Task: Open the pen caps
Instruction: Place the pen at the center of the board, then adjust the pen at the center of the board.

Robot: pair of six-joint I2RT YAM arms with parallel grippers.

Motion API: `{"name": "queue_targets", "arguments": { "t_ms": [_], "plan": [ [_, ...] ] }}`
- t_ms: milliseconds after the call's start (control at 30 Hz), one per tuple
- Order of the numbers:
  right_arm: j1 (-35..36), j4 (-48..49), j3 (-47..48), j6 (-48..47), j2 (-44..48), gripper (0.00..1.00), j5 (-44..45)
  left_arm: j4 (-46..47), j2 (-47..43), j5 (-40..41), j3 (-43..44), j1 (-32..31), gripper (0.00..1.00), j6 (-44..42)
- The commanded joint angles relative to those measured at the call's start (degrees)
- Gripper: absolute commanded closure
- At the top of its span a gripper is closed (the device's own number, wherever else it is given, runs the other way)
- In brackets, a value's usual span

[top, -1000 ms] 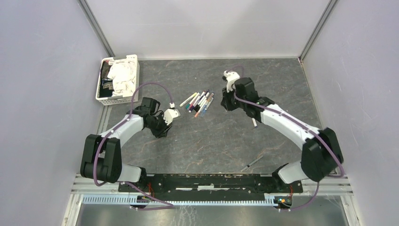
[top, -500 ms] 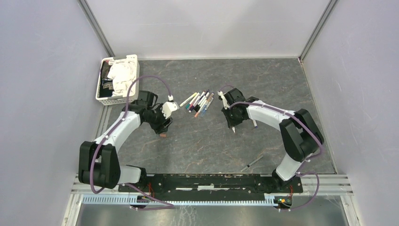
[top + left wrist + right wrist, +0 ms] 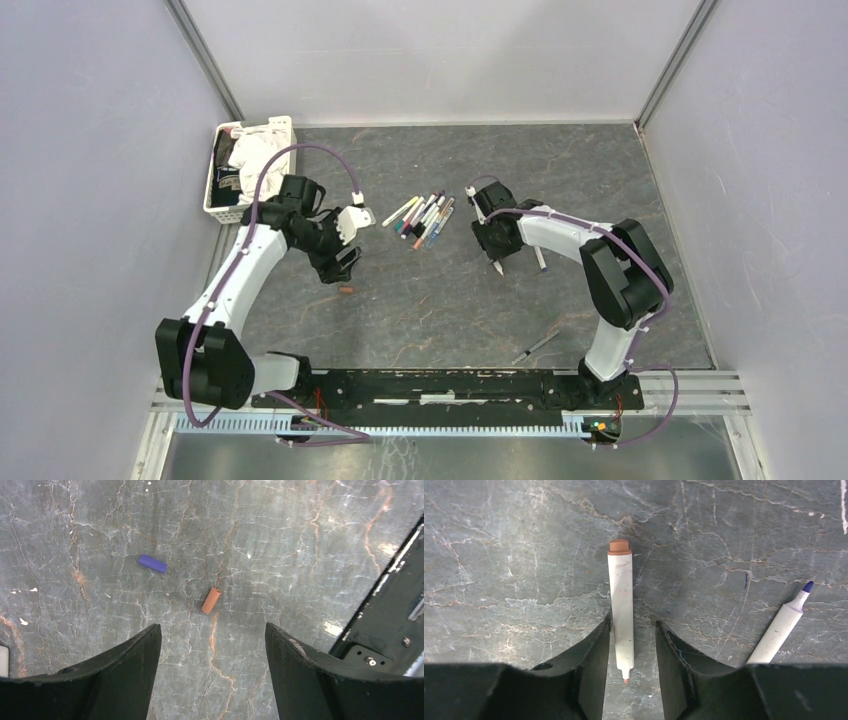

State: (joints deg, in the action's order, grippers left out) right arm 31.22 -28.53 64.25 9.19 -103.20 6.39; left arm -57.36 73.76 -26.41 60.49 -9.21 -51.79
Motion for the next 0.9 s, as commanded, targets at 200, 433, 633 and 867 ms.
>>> {"name": "queue_targets", "arguments": {
  "t_ms": [200,433,633,867],
  "plan": [
    [-0.7,-1.4,-0.3,6.9,9.0,0.5,1.9,-5.5,-2.9,-5.8,7.5,0.4,0.18,-2.5],
    [-0.7,-7.6,-14.2,17.1,26.8,0.32,-2.3,-2.0,-5.0,-5.4,10.2,0.4,0.02,1.8],
    [-0.7,-15.9,-29.3,25.2,45.2,0.31,-4.0,2.4,-7.5,-4.0,10.5,0.4,0.0,4.2],
    [-0.7,-19.1,-39.4,32.2,56.4,0.3,-6.3,4.3,-7.4,-0.9,12.1,0.4,0.0,6.3]
  ]
}}
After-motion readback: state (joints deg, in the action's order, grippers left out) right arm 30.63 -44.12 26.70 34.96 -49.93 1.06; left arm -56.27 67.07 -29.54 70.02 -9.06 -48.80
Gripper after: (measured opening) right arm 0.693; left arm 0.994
